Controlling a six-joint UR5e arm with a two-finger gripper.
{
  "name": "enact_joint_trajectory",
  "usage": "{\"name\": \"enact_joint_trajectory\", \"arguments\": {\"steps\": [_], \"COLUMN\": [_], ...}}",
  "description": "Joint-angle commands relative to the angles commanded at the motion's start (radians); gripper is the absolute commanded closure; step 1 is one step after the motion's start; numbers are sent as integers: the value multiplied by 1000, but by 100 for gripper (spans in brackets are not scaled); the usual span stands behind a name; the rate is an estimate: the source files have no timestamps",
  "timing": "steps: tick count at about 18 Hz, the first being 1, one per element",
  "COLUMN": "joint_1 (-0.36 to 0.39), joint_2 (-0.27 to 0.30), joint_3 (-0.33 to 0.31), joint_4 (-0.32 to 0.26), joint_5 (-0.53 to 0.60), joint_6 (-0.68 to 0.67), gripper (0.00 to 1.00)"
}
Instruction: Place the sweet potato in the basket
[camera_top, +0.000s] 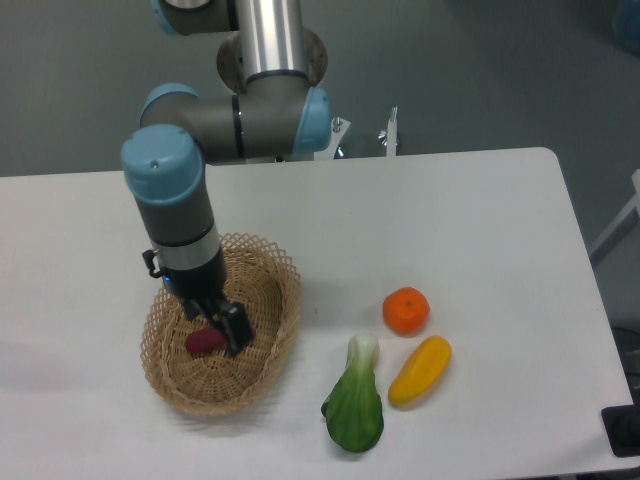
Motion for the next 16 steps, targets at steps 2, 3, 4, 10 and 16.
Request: {"name": "enact_joint_trajectory", "arguments": {"steps": [2, 3, 4, 10, 16], "joint_1": [49, 68, 92, 239, 350], "joint_2": [3, 6, 11, 66, 116], "joint_3": [17, 26, 31, 28, 14], "joint_4": [-3, -14, -37, -150, -297], "joint_5": [2, 9, 18, 18, 18], "joint_6": [2, 9, 38, 376, 658], "gripper": [0, 0, 0, 0, 0]}}
